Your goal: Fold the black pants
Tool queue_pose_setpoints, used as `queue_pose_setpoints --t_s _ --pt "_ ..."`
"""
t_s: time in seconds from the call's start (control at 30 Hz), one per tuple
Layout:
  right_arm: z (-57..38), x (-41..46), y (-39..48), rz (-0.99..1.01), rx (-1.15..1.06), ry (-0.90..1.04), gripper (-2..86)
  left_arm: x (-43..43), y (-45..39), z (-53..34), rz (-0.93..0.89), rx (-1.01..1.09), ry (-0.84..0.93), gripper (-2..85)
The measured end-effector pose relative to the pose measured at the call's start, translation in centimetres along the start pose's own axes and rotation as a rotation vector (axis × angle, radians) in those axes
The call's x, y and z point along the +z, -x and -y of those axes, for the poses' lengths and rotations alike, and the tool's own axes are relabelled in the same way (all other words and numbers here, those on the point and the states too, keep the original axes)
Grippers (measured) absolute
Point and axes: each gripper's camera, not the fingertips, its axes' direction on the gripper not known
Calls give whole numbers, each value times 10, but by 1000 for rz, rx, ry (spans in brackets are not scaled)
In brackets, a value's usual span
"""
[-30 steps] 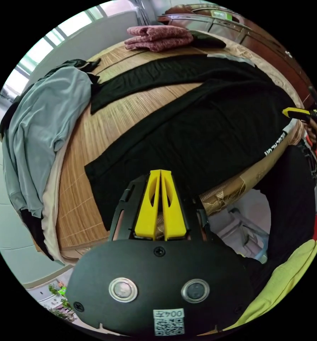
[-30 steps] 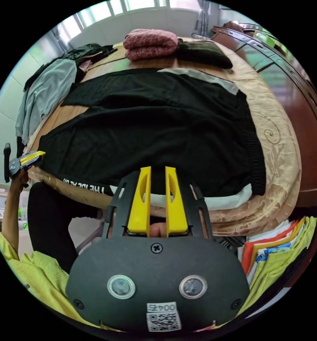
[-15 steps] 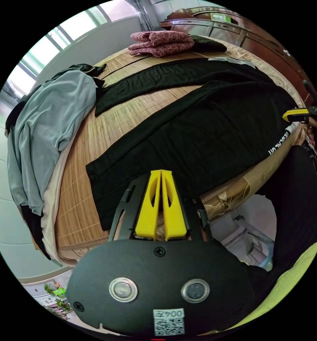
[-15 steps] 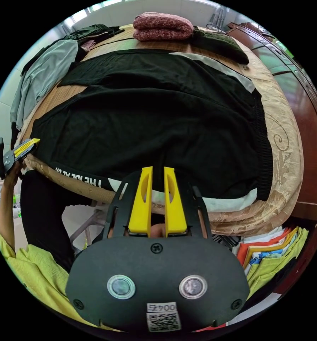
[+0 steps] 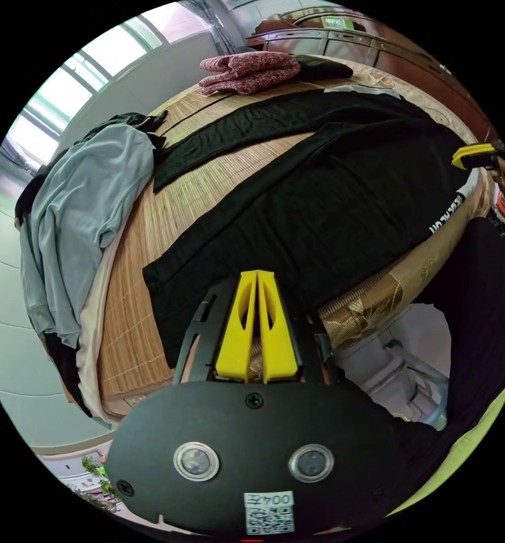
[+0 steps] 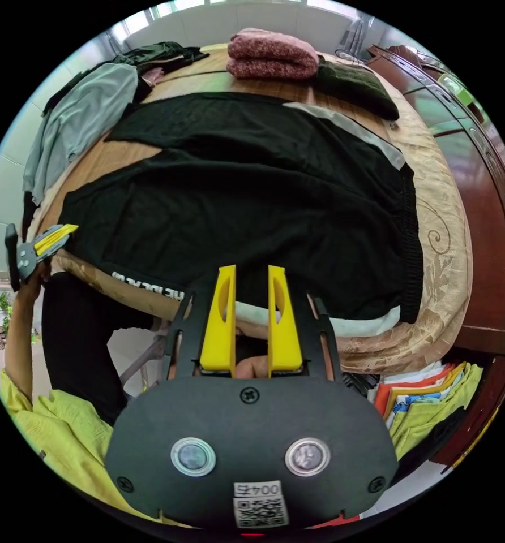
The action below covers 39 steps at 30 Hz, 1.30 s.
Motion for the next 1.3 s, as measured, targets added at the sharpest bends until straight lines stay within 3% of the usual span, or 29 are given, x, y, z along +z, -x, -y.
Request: queue_pose_setpoints --t_s 0.13,0.43,0.63,1.0,1.13,1.3 --pt "4 29 15 104 -29 43 107 0 -2 11 13 8 -2 6" --pt "-25 66 1 95 -41 58 111 2 12 39 -37 -18 3 27" --pt "-39 32 -35 284 46 -224 95 -1 47 70 -181 -62 21 112" --pt "-24 89 -65 522 -33 -378 62 -12 104 223 -38 86 62 108" --pt "-25 112 -73 644 -115 -329 65 -2 120 300 60 140 83 103" --pt "-7 127 -69 641 -279 -177 61 24 133 378 161 151 120 92"
